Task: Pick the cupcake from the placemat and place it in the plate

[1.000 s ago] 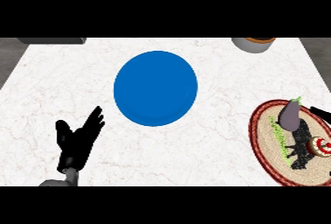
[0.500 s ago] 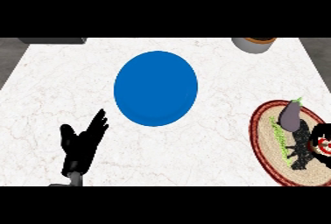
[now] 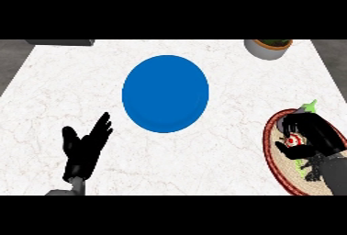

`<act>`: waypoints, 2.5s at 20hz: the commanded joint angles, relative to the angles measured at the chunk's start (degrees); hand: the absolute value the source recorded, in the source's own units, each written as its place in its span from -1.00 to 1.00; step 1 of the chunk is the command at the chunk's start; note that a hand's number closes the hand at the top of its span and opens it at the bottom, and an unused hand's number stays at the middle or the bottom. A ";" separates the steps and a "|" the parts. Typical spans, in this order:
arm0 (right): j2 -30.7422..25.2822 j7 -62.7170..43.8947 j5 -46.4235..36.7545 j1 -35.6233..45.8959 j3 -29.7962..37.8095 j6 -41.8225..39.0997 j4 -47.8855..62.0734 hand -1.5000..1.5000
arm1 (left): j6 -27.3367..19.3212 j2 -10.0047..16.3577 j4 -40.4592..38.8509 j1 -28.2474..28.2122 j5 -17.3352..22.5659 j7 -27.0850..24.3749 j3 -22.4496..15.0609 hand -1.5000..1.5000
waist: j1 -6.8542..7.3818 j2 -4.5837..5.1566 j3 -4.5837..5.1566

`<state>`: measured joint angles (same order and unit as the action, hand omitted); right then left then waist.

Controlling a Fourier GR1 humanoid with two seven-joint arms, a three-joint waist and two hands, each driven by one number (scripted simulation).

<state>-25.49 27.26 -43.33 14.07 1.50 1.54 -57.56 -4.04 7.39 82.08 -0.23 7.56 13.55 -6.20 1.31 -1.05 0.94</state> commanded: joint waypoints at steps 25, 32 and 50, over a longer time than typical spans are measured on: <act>25.48 -65.66 -11.33 20.49 -19.30 57.84 -3.59 1.00 | 1.72 -1.53 -1.45 4.30 -1.24 1.62 -3.55 0.00 | 6.74 1.28 -0.64; 25.47 -80.32 -24.46 27.18 -18.48 63.66 4.84 1.00 | 1.05 -1.11 -1.91 3.46 -1.52 -0.34 -2.36 0.00 | 4.41 1.30 -0.67; 25.47 -96.22 -18.92 38.67 -19.12 55.28 27.43 -1.00 | 1.25 -2.27 -3.60 4.09 -1.59 -1.08 -2.16 0.00 | 4.52 2.64 -1.03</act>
<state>-0.21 -66.40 -70.31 51.39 -17.38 60.87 -33.65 -2.59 6.12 79.54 3.51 6.47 12.83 -7.62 5.39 1.19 -0.01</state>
